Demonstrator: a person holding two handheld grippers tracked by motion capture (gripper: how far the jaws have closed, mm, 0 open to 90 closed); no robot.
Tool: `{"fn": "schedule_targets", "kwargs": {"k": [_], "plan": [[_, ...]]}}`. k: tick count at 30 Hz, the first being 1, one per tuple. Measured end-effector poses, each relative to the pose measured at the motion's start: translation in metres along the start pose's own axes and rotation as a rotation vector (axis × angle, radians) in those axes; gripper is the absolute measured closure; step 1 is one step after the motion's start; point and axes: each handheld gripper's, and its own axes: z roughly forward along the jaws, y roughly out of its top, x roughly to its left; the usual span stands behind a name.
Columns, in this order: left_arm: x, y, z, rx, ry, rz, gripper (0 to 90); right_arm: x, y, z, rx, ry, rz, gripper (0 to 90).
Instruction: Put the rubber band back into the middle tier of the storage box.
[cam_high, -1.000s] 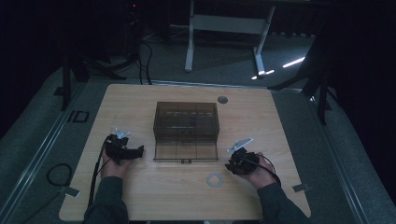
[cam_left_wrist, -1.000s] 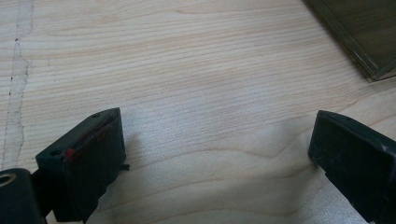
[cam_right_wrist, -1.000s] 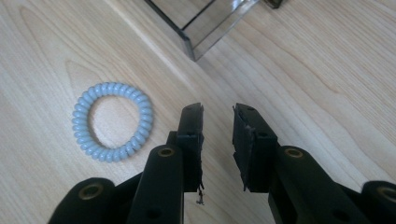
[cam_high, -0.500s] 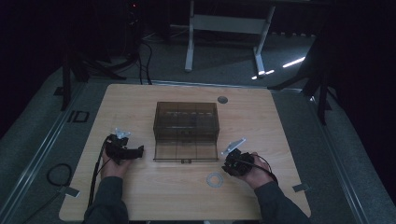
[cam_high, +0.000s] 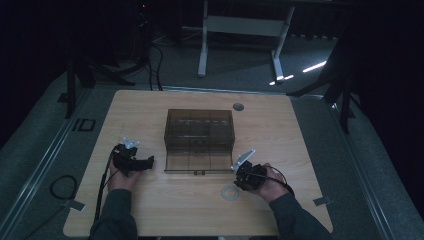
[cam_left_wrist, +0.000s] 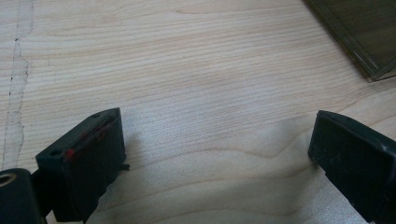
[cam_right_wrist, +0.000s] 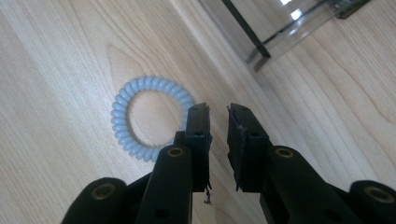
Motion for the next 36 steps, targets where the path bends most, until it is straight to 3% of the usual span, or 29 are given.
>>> {"fn": "schedule_targets", "kwargs": {"k": [21,36], "plan": [[0.000,0.000,0.000,0.000,0.000,0.000,3.6,0.010,0.016,0.010,0.066,0.030,-0.082,77.0],[0.000,0.000,0.000,0.002,0.000,0.004,3.6,0.011,0.021,0.017,0.114,0.045,-0.107,74.5]]}}
